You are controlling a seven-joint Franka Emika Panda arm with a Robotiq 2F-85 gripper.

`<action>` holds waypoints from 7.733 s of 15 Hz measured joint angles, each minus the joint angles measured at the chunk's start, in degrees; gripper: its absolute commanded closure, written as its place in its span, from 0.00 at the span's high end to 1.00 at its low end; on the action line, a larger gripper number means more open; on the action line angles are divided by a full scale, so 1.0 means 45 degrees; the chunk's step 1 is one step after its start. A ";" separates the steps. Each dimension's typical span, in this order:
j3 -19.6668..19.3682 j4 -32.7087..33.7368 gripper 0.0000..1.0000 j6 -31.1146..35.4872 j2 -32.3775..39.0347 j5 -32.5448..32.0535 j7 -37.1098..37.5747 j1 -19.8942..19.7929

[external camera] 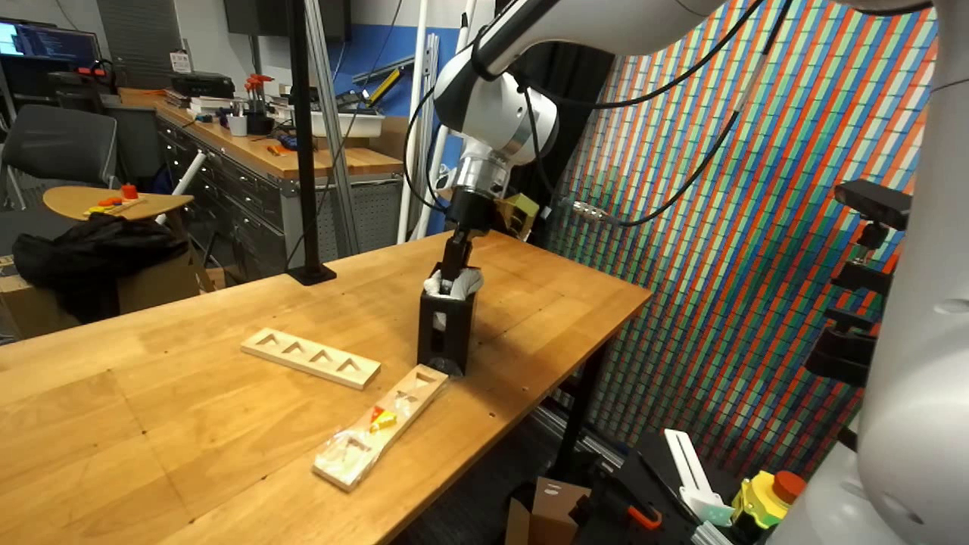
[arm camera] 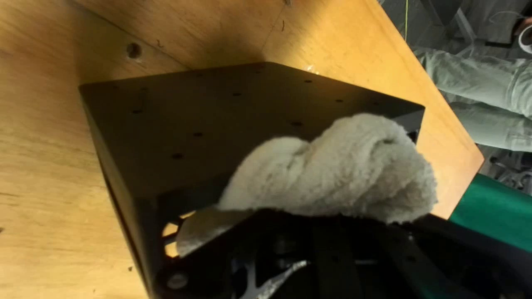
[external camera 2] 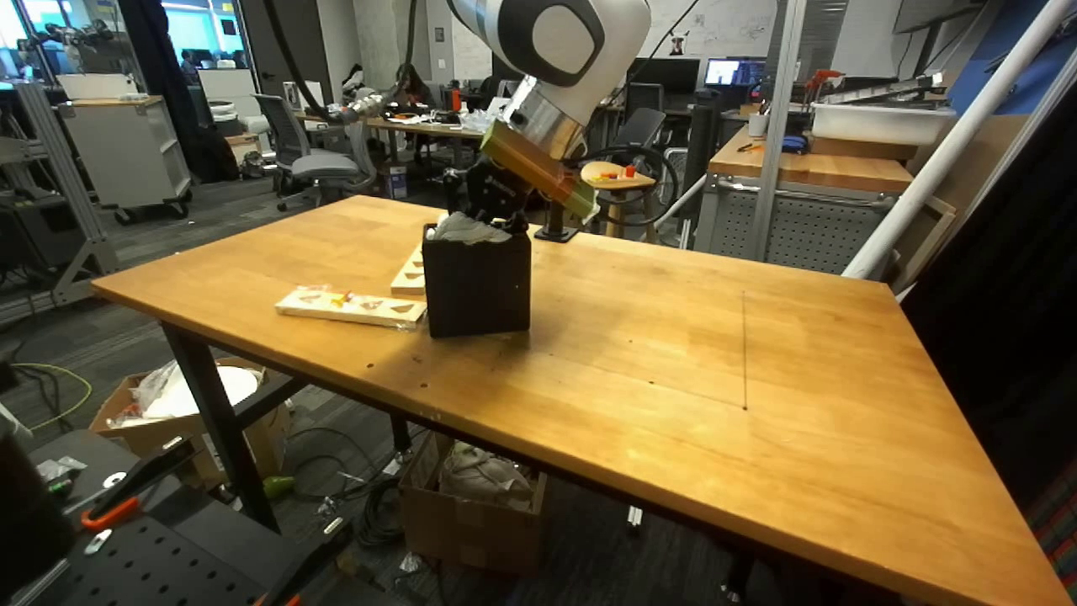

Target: Put the white towel inside the black object

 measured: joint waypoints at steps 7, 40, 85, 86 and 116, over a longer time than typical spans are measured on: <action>0.0001 0.0060 0.00 -0.0088 0.0031 -0.0028 0.0006 -0.0009; -0.0172 -0.0516 0.00 0.1871 -0.2307 -0.5344 0.2174 0.0725; -0.0134 -0.0254 0.03 0.2239 -0.3024 -0.4900 0.2927 0.1000; -0.0111 -0.0254 0.03 0.2239 -0.3031 -0.4900 0.2989 0.1057; 0.0392 0.0000 0.02 0.2834 -0.1712 -0.4126 0.3322 0.1390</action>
